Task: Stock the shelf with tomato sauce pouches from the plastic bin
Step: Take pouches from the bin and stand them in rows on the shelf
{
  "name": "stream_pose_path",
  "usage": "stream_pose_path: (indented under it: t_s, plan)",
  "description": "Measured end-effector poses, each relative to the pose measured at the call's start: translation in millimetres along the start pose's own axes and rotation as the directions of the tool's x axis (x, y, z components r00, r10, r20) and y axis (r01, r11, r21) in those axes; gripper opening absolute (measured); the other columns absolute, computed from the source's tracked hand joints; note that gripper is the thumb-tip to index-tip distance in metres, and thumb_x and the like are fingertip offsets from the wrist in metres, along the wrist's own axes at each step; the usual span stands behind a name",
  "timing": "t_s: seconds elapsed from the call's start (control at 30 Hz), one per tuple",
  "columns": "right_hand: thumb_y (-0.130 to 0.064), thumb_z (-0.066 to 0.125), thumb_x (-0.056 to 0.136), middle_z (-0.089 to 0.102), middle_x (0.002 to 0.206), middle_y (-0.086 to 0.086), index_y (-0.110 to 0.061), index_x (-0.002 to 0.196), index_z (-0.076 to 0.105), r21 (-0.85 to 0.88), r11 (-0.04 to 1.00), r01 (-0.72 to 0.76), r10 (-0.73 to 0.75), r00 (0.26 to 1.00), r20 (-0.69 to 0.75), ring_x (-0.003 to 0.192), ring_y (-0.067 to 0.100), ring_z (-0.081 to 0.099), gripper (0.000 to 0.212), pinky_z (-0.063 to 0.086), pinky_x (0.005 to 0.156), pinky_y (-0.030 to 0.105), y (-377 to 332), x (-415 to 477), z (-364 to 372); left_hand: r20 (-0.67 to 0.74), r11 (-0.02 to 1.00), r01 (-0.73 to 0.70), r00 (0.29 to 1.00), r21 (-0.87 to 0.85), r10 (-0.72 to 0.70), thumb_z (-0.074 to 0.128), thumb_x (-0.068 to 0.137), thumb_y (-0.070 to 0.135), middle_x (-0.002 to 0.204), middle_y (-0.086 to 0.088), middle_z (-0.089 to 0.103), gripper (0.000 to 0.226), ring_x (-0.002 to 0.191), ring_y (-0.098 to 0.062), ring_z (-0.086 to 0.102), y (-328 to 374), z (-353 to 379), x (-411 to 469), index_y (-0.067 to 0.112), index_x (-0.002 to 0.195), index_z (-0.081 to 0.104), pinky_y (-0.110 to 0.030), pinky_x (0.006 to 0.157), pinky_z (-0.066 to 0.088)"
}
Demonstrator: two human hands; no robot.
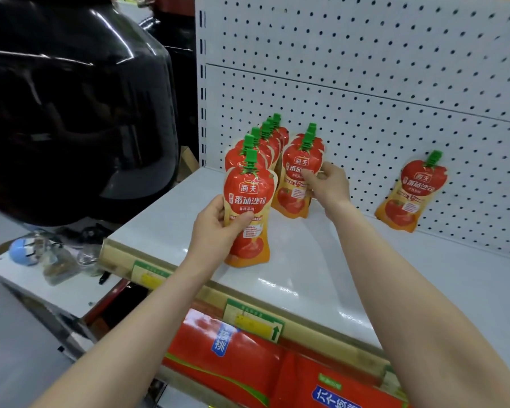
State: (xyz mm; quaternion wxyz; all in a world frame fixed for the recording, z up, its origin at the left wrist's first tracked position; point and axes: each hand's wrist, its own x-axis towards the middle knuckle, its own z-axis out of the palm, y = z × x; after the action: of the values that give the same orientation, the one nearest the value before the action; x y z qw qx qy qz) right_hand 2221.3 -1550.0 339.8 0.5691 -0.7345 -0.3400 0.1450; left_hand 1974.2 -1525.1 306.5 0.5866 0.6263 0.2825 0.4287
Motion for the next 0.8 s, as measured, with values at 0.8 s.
stream_pose_path:
  t_s: [0.8]
  plan:
    - [-0.016, 0.07, 0.09, 0.073, 0.076, 0.001, -0.015, 0.083, 0.073, -0.133, 0.966, 0.224, -0.215, 0.973, 0.079, 0.06, 0.003, 0.065, 0.007, 0.05, 0.053, 0.017, -46.5, -68.8, -55.4, 0.197, 0.921, -0.166, 0.975, 0.352, 0.101, 0.069, 0.088, 0.021, 0.124, 0.009, 0.06, 0.044, 0.109, -0.007, 0.057, -18.7, 50.9, -11.2, 0.023, 0.129, 0.056, -0.019, 0.091, 0.046]
